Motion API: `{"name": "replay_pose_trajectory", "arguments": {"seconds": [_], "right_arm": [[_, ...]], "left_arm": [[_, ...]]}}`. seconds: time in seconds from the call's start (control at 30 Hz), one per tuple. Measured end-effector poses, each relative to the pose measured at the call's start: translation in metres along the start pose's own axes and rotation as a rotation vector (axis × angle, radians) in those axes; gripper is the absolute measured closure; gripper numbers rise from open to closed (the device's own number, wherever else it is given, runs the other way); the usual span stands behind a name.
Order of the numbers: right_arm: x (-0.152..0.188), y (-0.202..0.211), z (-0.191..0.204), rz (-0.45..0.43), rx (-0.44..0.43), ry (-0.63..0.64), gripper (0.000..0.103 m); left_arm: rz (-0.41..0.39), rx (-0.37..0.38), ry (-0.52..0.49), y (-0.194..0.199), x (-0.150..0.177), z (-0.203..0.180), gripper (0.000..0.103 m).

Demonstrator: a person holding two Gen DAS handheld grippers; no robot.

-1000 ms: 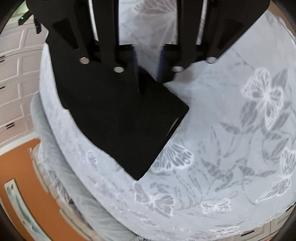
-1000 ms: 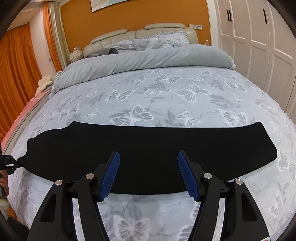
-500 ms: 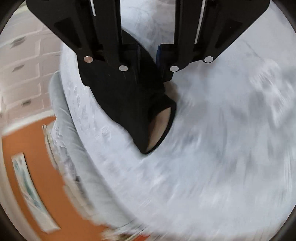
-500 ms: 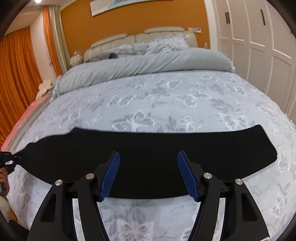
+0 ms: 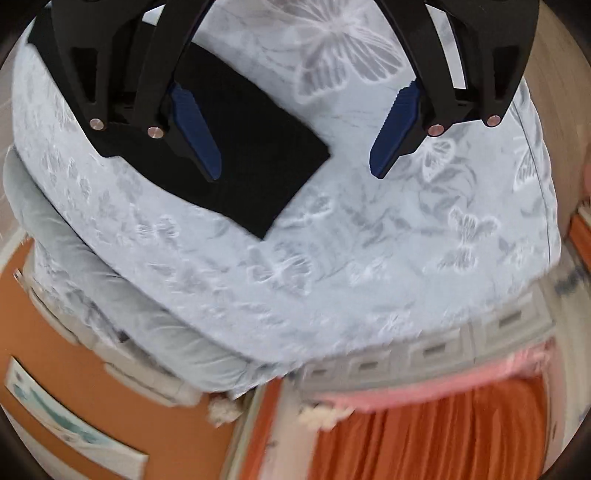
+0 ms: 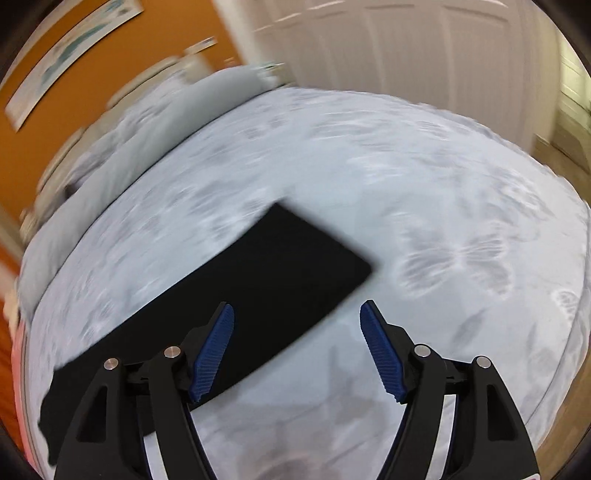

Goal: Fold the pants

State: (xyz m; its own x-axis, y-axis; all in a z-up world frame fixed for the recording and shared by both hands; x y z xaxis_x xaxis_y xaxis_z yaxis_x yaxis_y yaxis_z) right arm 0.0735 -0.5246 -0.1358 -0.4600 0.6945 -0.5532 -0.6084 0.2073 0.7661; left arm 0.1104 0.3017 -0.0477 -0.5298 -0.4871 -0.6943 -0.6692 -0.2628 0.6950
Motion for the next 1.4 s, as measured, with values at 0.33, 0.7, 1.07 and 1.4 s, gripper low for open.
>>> {"name": "replay_pose_trajectory", "arguments": {"seconds": [0.33,0.7,1.07,1.4], "right_arm": [[-0.002,-0.067,-0.028,0.106,-0.037,-0.073,0.034],[-0.021,-0.075,-0.011,0.062,-0.027,0.103,0.081],[-0.023,-0.073,-0.018,0.033,0.055,0.169,0.070],[-0.012,-0.082,-0.022,0.074,0.027,0.070,0.043]], "left_arm": [[0.074,0.126,-0.335,-0.011,0.091,-0.137,0.014],[0.086,0.183,-0.428,-0.020,0.118,-0.186,0.014],[0.088,0.168,-0.468,-0.023,0.124,-0.191,0.014],[0.098,0.178,-0.434,-0.021,0.116,-0.182,0.012]]}}
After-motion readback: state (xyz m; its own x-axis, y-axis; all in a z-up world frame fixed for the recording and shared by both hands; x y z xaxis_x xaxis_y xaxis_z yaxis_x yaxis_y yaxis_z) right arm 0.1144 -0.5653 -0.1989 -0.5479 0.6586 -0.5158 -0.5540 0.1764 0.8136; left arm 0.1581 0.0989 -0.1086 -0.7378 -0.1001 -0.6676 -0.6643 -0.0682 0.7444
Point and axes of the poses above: each gripper's, at about its wrist camera, not at the fingertips, and y roughly against the way its jaws point, z to its left, x to its underside, the point moved 7 cm from there along -y, roughly the way its jaws point
